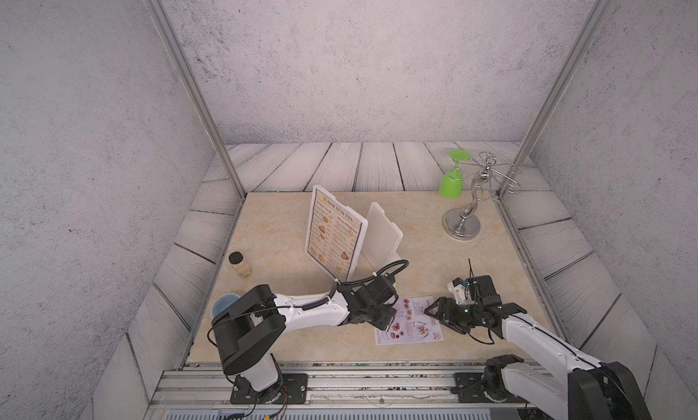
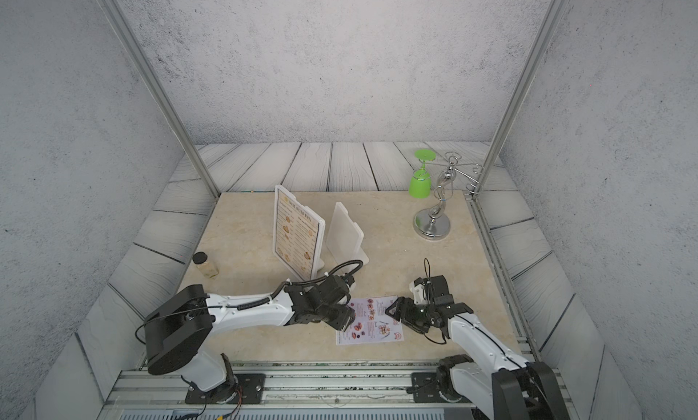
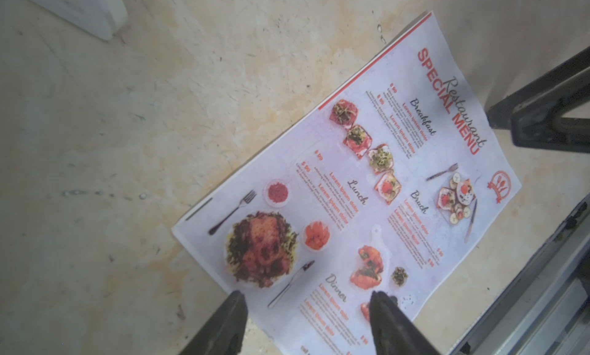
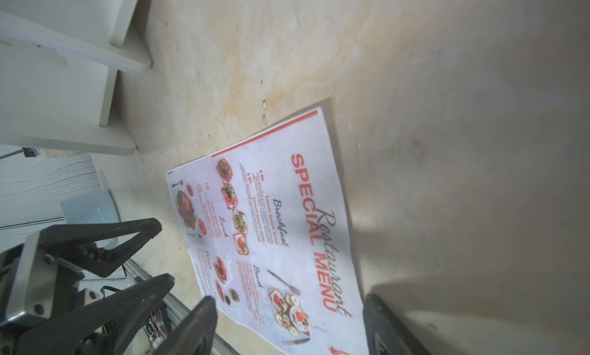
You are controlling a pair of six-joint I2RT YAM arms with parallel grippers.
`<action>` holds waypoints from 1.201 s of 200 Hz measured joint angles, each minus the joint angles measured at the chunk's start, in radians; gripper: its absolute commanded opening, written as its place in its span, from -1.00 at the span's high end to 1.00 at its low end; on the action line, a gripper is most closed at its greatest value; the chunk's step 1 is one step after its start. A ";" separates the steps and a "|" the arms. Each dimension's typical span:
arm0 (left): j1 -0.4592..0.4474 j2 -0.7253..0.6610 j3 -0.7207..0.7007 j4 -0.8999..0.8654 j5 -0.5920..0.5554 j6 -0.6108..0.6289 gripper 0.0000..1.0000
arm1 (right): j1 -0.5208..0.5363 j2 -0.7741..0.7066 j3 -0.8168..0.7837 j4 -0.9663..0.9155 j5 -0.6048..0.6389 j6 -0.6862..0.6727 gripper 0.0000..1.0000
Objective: Insert the menus into the narrow rack
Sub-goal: Move the menu to the center of the board, then pick up the menu from the center of the board.
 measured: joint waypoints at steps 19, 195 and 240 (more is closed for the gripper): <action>0.004 0.013 0.003 0.004 0.008 0.000 -0.22 | 0.003 0.000 -0.004 0.011 -0.016 0.002 -0.44; 0.023 0.071 0.008 0.013 0.037 0.000 0.02 | 0.011 0.089 0.044 0.055 0.062 -0.011 -0.44; 0.026 0.078 0.008 0.035 0.048 0.000 0.04 | 0.011 0.122 0.049 0.091 0.018 -0.029 -0.43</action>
